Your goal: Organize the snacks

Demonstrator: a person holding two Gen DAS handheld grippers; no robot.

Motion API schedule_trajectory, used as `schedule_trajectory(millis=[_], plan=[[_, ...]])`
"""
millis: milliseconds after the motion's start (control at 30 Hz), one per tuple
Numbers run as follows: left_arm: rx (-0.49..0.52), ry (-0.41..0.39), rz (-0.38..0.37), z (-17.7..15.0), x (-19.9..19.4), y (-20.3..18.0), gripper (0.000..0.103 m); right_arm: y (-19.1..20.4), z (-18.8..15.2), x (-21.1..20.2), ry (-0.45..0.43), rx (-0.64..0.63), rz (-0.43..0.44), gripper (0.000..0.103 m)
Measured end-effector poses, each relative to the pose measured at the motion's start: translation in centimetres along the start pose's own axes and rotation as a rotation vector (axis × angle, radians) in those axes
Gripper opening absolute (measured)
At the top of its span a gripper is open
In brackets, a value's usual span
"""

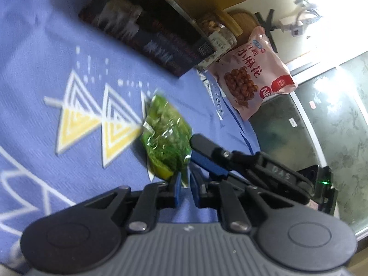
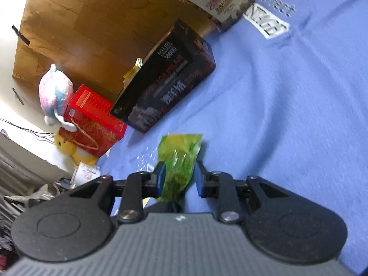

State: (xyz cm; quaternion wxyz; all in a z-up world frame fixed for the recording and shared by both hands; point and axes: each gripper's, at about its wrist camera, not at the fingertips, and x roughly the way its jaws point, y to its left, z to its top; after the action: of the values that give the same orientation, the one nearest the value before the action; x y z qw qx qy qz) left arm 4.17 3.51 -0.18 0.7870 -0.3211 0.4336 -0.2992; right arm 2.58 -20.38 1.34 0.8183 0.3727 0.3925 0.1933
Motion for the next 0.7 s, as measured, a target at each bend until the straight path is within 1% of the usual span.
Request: schedule_trajectory(millis=[67, 100, 167, 233, 267, 300, 367, 400, 500, 533, 567, 600, 700], plan=[[0.036, -0.061, 0.020, 0.6, -1.7, -0.4, 0.020, 0.1, -0.2, -0.1, -0.010, -0.028, -0.002, 0.028], [0.040, -0.088, 0.027, 1.0, -2.5, -0.5, 0.023, 0.0, -0.2, -0.2, -0.010, -0.037, 0.000, 0.029], [0.033, -0.123, 0.050, 2.0, -3.4, -0.5, 0.033, -0.2, -0.1, -0.4, -0.001, -0.036, 0.008, 0.030], [0.029, -0.121, 0.096, 3.0, -3.2, -0.2, 0.037, -0.4, 0.0, -0.5, 0.008, -0.019, 0.016, 0.030], [0.035, -0.110, 0.107, 3.3, -2.8, -0.1, 0.040, -0.5, 0.0, -0.7, 0.012, -0.009, 0.017, 0.030], [0.036, -0.089, 0.107, 3.6, -2.2, 0.1, 0.041, -0.6, 0.1, -0.8, 0.015, -0.003, 0.016, 0.030], [0.014, -0.023, 0.084, 3.9, -0.6, 0.8, 0.041, -0.4, -0.1, -0.9, 0.018, -0.008, 0.012, 0.030], [0.003, -0.004, 0.062, 3.8, 0.1, 1.2, 0.040, -0.3, -0.1, -0.8, 0.020, -0.017, 0.008, 0.030], [-0.034, 0.000, -0.002, 3.5, 0.7, 1.9, 0.037, 0.2, 0.1, -0.2, 0.032, -0.025, 0.005, 0.031], [-0.057, 0.014, -0.022, 3.3, 0.8, 2.2, 0.029, 0.3, 0.2, 0.1, 0.036, -0.022, 0.010, 0.031], [-0.077, 0.019, -0.034, 3.1, 0.9, 2.5, 0.026, 0.3, 0.2, 0.3, 0.042, -0.022, 0.020, 0.030], [-0.079, 0.008, -0.033, 2.8, 0.8, 2.6, 0.025, 0.3, 0.2, 0.5, 0.044, -0.029, 0.020, 0.027], [-0.087, -0.005, -0.025, 2.2, 0.6, 2.3, 0.022, 0.5, -0.2, 0.4, 0.031, -0.058, 0.023, 0.026]])
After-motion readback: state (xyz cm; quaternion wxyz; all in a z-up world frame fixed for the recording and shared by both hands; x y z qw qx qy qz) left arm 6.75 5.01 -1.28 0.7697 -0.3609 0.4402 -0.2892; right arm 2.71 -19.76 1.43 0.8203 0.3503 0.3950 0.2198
